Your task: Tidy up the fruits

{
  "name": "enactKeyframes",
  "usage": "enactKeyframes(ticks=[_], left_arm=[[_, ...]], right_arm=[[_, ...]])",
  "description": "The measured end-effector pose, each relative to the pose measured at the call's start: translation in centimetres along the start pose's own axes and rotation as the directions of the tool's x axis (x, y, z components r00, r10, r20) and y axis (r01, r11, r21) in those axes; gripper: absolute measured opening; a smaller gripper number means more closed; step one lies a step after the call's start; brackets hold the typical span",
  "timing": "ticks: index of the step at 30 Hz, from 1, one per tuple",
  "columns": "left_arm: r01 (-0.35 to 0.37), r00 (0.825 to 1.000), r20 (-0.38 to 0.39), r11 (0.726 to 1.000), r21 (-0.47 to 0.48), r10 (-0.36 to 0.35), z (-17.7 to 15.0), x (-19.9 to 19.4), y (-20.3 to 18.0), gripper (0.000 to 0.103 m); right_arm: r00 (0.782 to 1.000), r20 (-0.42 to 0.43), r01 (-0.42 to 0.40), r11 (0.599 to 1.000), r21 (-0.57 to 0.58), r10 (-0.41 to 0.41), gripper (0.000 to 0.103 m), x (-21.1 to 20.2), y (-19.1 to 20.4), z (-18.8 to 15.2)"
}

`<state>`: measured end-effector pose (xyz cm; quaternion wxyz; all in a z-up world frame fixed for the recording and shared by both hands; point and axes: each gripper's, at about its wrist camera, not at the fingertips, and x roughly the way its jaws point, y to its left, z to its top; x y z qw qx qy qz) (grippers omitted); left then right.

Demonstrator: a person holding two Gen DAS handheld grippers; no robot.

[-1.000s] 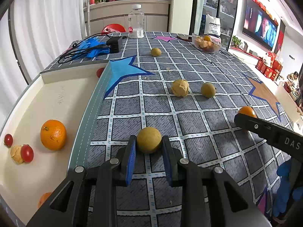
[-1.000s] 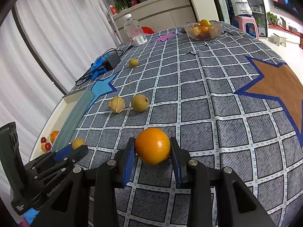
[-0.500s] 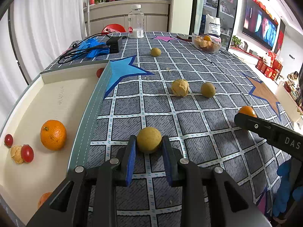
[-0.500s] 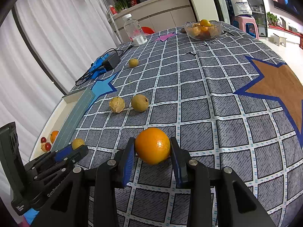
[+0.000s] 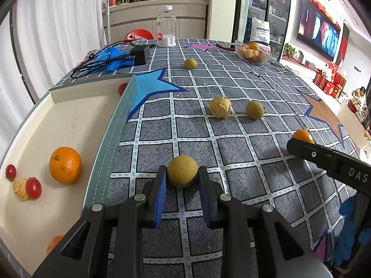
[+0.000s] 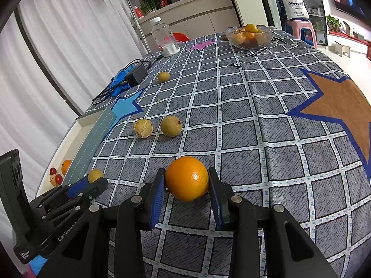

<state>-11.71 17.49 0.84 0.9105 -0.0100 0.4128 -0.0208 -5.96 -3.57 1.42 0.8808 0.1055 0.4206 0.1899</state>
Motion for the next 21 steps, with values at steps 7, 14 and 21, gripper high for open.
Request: enactKeyframes(ticks=[7,14,21], left_arm=[[0.000,1.000,0.000,1.000,0.000,0.000,0.00,0.00,0.00,0.029],[0.000,1.000,0.000,1.000,0.000,0.000,-0.02,0.00,-0.01,0.029],[0.033,0.999,0.000,0.999,-0.003,-0.033,-0.01,-0.10,0.11,0.029]], right_arm=[[1.000,0.001,-0.001,1.000,0.000,0.001,0.037,0.02,-0.01,-0.01],[1.000,0.000,0.004,1.000,-0.004,-0.004,0.037,0.06,0.04,-0.05],[0.999,-0.021,0.045,0.999,-0.029,-0.046,0.037,-0.14,0.91,-0.20]])
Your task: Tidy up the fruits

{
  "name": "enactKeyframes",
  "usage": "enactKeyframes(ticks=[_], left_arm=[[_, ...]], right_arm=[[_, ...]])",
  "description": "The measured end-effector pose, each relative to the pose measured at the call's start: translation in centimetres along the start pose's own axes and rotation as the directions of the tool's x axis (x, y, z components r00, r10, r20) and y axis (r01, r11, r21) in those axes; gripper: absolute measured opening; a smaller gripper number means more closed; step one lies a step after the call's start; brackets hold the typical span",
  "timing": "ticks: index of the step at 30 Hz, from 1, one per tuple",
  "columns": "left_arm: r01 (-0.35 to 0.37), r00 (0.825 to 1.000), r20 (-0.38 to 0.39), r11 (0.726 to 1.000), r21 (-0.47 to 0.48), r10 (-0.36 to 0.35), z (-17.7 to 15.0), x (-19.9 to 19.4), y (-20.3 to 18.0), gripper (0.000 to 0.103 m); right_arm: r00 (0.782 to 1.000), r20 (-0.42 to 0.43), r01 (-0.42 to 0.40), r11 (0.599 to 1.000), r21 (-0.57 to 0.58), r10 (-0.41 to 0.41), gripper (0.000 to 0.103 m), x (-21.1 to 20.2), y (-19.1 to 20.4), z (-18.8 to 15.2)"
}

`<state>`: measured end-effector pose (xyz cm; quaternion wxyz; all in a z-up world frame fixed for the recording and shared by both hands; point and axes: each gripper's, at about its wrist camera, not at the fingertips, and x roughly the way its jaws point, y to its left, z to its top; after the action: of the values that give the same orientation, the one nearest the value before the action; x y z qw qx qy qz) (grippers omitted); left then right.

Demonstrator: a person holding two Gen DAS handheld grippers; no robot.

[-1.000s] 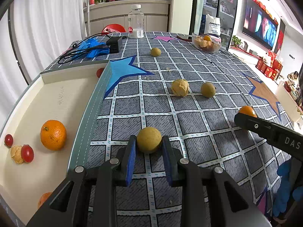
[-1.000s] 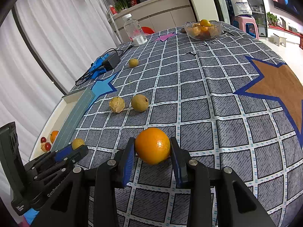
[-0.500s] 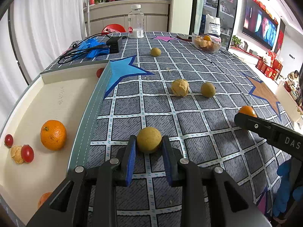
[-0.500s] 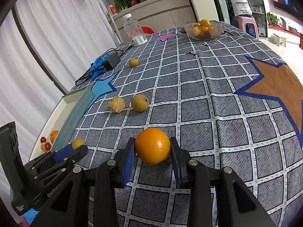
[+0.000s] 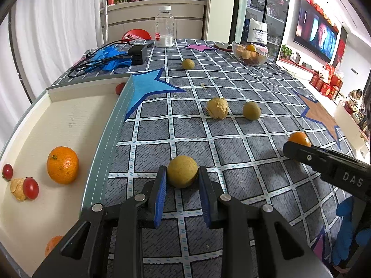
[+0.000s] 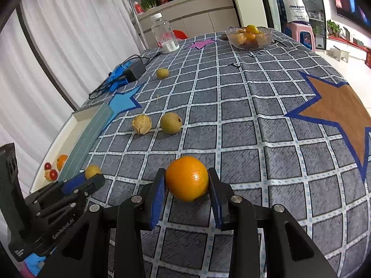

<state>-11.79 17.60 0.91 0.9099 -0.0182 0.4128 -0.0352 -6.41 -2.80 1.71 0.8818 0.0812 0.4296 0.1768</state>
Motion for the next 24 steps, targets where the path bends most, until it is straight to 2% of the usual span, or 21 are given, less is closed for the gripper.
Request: enactKeyframes(ticks=[5,11,24], left_arm=[[0.063,0.998,-0.009,0.998,-0.007,-0.063,-0.2,-0.9,0.3,0.028],[0.089,0.995,0.042,0.996,0.010,-0.089,0.2,-3.5,0.5,0.028],[0.020,0.995,0.101,0.998,-0.060,-0.013,1.1,-5.8,6.2,0.028]], right_arm=[[1.000,0.016,0.007,1.000,-0.003,-0.007,0.037,-1.4,0.2,-0.3],[1.000,0.019,0.013,1.000,0.002,-0.013,0.037,-2.2,0.7,0.1],[1.000,0.003,-0.009,0.994,-0.110,0.010,0.037,-0.6,7.0,1.5]])
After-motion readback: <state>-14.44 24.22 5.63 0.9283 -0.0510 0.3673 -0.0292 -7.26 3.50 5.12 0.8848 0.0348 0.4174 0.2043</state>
